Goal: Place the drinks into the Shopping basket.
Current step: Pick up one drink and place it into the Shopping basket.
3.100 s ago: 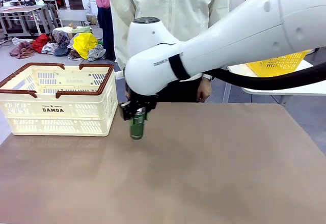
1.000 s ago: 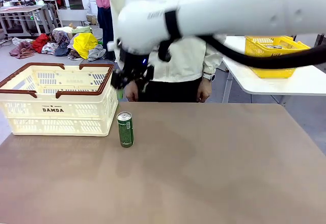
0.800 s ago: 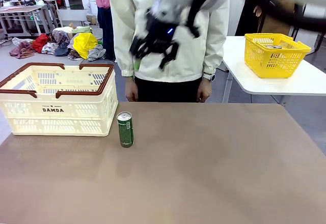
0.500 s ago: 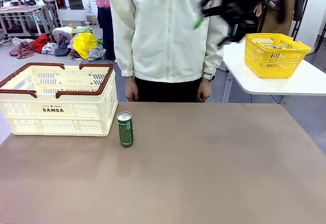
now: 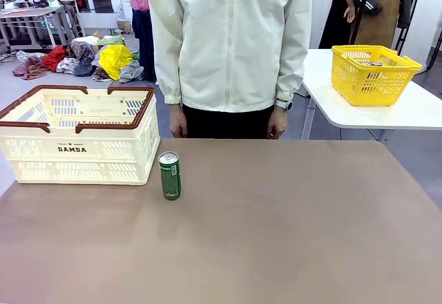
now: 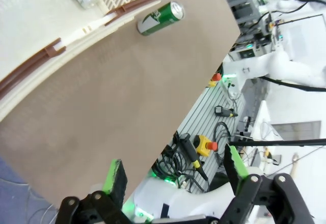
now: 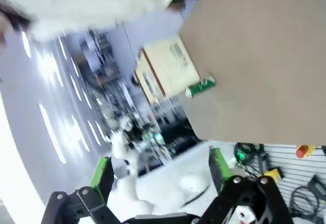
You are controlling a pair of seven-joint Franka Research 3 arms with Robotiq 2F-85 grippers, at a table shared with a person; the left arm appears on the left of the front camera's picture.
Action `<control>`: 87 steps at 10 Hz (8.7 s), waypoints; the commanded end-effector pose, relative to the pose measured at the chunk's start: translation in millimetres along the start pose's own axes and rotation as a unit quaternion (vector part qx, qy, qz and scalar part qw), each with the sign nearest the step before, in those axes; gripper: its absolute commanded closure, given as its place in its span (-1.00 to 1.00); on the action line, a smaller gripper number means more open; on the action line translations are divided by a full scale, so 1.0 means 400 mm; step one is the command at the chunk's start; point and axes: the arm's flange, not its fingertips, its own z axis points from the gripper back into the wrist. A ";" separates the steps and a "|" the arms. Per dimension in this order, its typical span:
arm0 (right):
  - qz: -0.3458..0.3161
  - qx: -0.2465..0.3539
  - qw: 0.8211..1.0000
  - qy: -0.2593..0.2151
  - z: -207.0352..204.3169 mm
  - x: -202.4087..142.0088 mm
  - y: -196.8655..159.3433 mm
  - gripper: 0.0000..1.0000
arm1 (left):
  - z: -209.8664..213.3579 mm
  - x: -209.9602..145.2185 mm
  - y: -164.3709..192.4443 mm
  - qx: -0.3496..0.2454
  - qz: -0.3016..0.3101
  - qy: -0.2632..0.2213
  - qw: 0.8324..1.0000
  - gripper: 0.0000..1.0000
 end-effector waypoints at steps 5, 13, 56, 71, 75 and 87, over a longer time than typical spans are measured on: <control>0.087 -0.013 0.995 -0.039 0.117 -0.052 -0.139 -1.00 | -0.001 -0.004 -0.006 -0.001 -0.002 0.002 1.000 -1.00; 0.087 -0.013 0.995 -0.039 0.117 -0.052 -0.139 -1.00 | -0.035 0.079 -0.097 0.023 0.028 0.057 0.998 -1.00; 0.087 -0.013 0.995 -0.039 0.117 -0.052 -0.139 -1.00 | -1.050 0.464 -0.354 0.435 0.127 0.055 0.890 1.00; 0.087 -0.013 0.995 -0.039 0.117 -0.052 -0.139 -1.00 | -0.742 0.431 -0.633 0.355 0.069 0.037 0.931 1.00; 0.087 -0.013 0.995 -0.039 0.117 -0.052 -0.139 -1.00 | -0.740 0.415 -0.612 0.372 0.084 0.036 0.924 1.00; 0.087 -0.013 0.995 -0.039 0.117 -0.052 -0.139 -1.00 | -0.350 0.673 -0.341 0.390 0.185 -0.065 0.900 1.00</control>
